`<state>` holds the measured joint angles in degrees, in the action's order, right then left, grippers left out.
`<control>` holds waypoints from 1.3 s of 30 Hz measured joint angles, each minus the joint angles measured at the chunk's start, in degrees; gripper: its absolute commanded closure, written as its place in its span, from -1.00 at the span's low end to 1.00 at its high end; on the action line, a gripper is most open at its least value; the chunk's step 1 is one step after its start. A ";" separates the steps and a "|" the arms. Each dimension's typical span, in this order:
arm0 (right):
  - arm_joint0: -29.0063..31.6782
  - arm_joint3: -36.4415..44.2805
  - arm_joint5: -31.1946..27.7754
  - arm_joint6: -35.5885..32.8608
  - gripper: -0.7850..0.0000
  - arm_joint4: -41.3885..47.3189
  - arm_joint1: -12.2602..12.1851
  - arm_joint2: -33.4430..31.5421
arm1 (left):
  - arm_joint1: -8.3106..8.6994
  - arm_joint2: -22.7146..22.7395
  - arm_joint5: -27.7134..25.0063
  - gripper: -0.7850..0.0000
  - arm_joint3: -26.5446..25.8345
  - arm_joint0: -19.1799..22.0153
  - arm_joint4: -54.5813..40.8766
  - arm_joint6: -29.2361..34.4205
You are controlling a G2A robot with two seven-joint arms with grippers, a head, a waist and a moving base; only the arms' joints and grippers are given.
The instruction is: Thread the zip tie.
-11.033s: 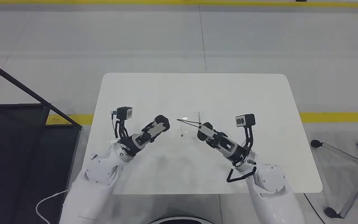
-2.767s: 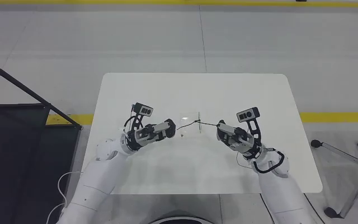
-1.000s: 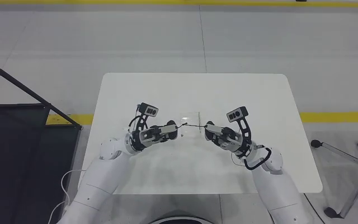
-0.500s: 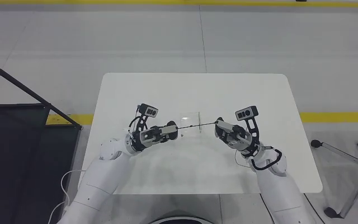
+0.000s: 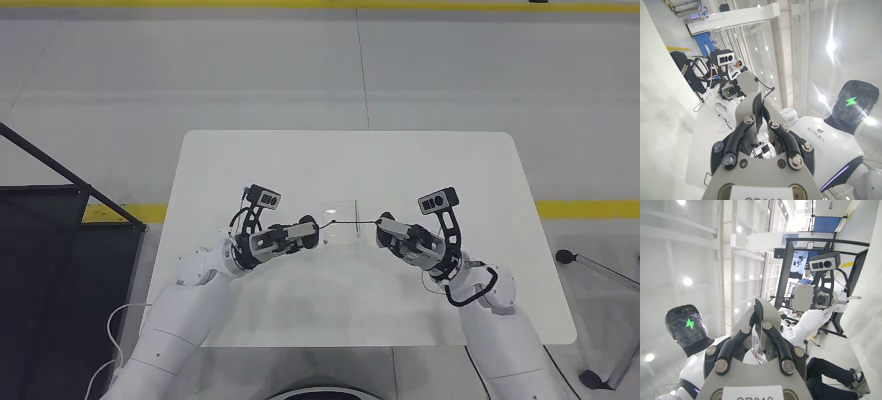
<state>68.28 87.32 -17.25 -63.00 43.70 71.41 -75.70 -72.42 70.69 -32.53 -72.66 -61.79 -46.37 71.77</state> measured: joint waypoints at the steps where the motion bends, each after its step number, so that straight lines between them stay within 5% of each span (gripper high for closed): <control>1: 0.46 1.12 -0.19 0.29 1.00 -1.15 -0.15 -0.52 | 0.09 0.45 -0.35 -1.00 -0.05 -0.17 0.24 -0.35; 10: 9.08 17.49 -1.54 9.60 1.00 -20.12 -1.93 -8.52 | 1.87 7.69 -1.50 -1.00 -6.17 -5.12 9.13 -7.42; 17: 14.83 28.18 3.61 19.80 1.00 -39.49 -2.41 -9.25 | 2.90 11.68 0.05 -1.00 -13.95 -10.50 19.85 -15.00; 33: 15.32 29.28 5.03 22.44 1.00 -42.44 -2.40 -8.67 | 2.89 11.67 0.12 -1.00 -13.92 -10.53 19.69 -15.03; 39: 13.72 32.79 8.94 24.16 1.00 -62.11 -2.80 -5.09 | 2.98 12.17 2.73 -1.00 -14.89 -11.34 20.04 -19.99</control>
<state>82.01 120.11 -8.31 -38.84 -18.41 68.61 -80.79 -69.44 82.86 -29.79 -87.55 -73.13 -26.33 51.78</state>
